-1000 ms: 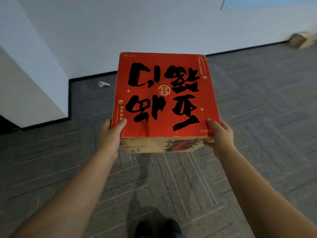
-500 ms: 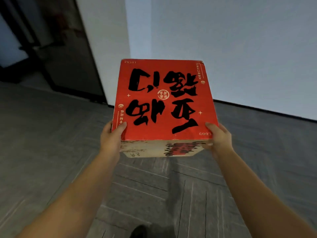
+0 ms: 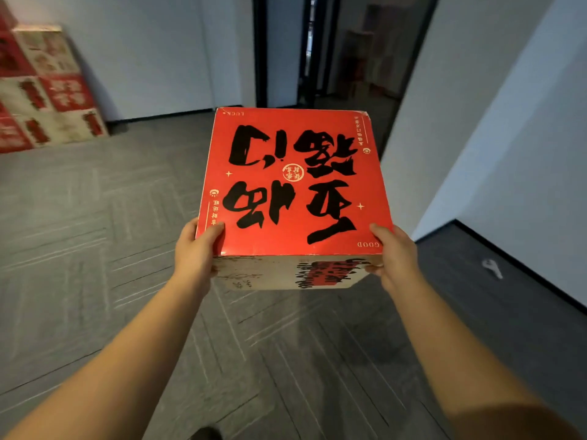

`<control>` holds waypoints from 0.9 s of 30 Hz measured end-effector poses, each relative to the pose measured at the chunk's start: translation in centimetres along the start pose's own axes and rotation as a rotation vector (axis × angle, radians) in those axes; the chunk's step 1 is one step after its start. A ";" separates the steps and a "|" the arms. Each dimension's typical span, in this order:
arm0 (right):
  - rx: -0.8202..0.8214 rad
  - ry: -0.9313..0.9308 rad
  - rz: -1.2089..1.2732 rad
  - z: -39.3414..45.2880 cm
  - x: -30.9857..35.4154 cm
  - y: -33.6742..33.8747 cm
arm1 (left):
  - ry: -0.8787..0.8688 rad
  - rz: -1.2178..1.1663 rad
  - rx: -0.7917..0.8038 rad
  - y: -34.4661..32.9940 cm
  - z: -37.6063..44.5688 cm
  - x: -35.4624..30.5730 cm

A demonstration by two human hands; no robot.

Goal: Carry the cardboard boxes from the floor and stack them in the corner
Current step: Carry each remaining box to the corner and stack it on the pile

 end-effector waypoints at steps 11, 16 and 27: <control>0.249 -0.008 0.020 1.3 -0.9 -27.6 | -0.068 -0.050 -0.271 18.7 13.4 -7.1; 0.350 0.003 0.039 2.0 -0.1 -38.1 | -0.116 -0.080 -0.354 24.8 18.8 -10.4; 0.473 0.044 0.036 13.4 1.7 -54.8 | -0.187 -0.107 -0.453 26.8 34.5 -15.5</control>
Point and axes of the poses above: each hand's wrist, its own z-axis towards the middle knuckle, its own y-axis out of the back of the hand, x = y × z, the point moved 2 cm from there along z, towards the middle knuckle, and after that the axes turned 2 degrees about z, right-handed, at the moved point
